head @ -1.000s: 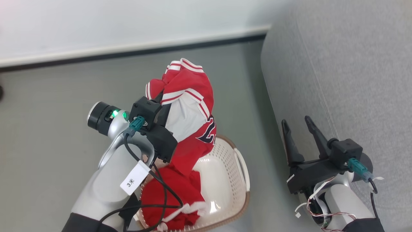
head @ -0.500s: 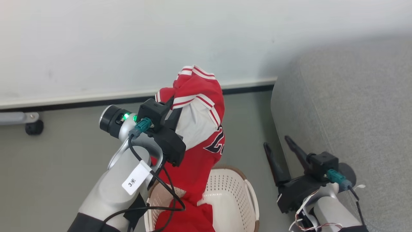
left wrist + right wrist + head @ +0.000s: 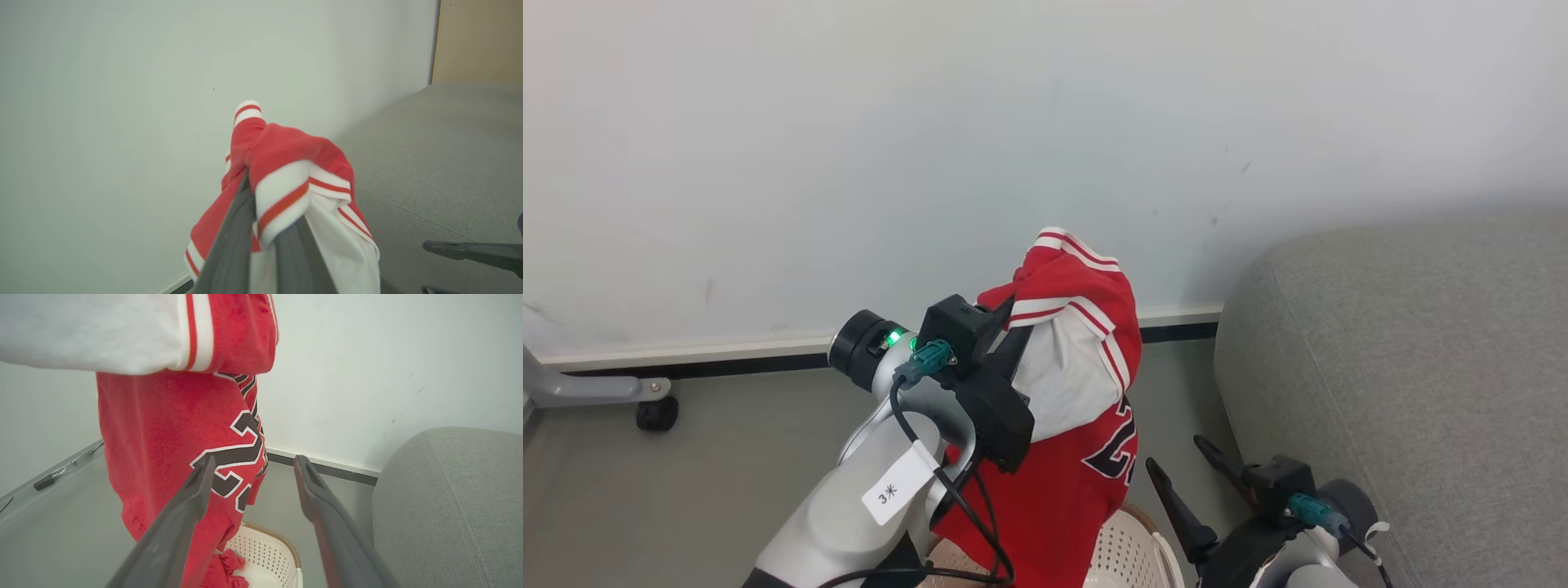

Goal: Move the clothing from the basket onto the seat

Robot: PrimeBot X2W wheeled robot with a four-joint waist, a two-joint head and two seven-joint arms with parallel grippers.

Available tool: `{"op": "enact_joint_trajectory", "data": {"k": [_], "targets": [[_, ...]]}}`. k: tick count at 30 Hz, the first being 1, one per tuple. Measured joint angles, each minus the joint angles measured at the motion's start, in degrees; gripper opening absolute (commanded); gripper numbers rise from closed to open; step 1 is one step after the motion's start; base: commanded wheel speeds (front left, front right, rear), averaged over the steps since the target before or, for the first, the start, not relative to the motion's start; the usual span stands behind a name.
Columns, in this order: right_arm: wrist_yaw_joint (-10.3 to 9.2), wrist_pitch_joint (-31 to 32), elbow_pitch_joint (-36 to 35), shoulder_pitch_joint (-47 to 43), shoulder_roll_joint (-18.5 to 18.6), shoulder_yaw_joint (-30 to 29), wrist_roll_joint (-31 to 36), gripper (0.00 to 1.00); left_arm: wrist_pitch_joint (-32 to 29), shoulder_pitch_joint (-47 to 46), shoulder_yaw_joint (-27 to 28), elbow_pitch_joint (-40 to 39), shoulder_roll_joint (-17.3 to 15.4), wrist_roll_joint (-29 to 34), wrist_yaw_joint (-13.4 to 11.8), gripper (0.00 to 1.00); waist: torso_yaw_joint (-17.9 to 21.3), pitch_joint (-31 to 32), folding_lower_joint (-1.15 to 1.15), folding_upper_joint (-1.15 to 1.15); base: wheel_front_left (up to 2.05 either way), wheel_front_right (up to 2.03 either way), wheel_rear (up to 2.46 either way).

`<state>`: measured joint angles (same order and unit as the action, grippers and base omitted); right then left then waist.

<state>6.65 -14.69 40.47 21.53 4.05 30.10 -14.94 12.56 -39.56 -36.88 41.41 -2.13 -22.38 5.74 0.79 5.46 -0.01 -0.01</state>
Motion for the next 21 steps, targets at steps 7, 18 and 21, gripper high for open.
{"op": "enact_joint_trajectory", "data": {"k": [7, 18, 21], "targets": [[0.42, 0.00, 3.27, 0.22, -0.21, 4.19, 0.87, 1.00, -1.94, 0.15, -3.99, -4.07, -0.02, -3.52, -1.05, 0.00, -0.71, 2.94, 0.00, 0.00, 0.00, 0.00, 0.00], [0.43, 0.00, 7.98, 3.55, -0.34, 8.72, 1.66, 1.00, -4.68, 0.97, -9.92, -10.44, -0.10, -9.87, -2.11, 0.00, -2.89, 3.64, 0.01, 0.01, 0.00, 0.00, 0.00], [0.43, 0.00, 8.81, 5.27, -0.34, 9.96, 1.68, 1.00, -5.28, 0.97, -10.34, -10.95, -0.14, -10.33, -2.75, 0.00, -3.47, 3.57, 0.01, 0.01, 0.00, 0.00, 0.00]]}}
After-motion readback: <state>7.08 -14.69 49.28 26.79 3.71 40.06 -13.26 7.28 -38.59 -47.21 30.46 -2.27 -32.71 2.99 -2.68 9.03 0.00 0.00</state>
